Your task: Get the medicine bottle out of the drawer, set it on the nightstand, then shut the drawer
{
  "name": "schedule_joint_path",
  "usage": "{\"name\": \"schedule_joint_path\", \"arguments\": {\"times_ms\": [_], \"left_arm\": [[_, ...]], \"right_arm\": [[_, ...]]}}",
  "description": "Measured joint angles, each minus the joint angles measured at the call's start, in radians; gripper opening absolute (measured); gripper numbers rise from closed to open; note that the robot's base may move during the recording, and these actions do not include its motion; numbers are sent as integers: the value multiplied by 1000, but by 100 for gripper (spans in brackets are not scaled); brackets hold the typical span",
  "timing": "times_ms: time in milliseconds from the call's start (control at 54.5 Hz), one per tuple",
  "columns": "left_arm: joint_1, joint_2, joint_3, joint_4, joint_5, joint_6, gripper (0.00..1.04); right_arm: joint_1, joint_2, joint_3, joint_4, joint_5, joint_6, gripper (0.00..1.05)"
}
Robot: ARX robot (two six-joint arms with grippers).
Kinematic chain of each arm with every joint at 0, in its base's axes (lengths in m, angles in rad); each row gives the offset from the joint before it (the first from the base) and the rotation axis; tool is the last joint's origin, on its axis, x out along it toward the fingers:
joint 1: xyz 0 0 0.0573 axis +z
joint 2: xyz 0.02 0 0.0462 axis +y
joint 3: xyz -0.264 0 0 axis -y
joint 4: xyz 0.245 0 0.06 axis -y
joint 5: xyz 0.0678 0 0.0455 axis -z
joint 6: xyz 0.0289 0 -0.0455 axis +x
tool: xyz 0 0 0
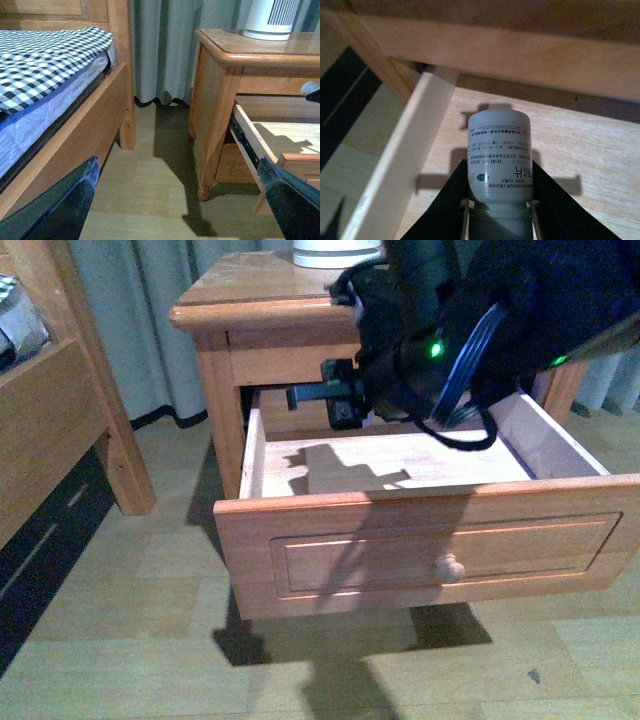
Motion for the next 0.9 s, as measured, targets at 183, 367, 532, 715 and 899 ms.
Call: {"name": "schedule_joint_path", "arguments": {"times_ms": [183,367,532,715,899], "left_arm": [[0,0,0,0,0,0,98],[0,0,0,0,0,0,98],[0,0,0,0,0,0,98],[0,0,0,0,0,0,98],[0,0,0,0,0,0,98]], "right_arm": [[-2,-113,72,-113,-61,0,30],[-38,-113,269,-166,-40,-21,30],[-121,32,557,-256,47,-67,29],[-198,271,811,-379,125,-92,29],[-209,364,844,-381,146,-114,29]]}}
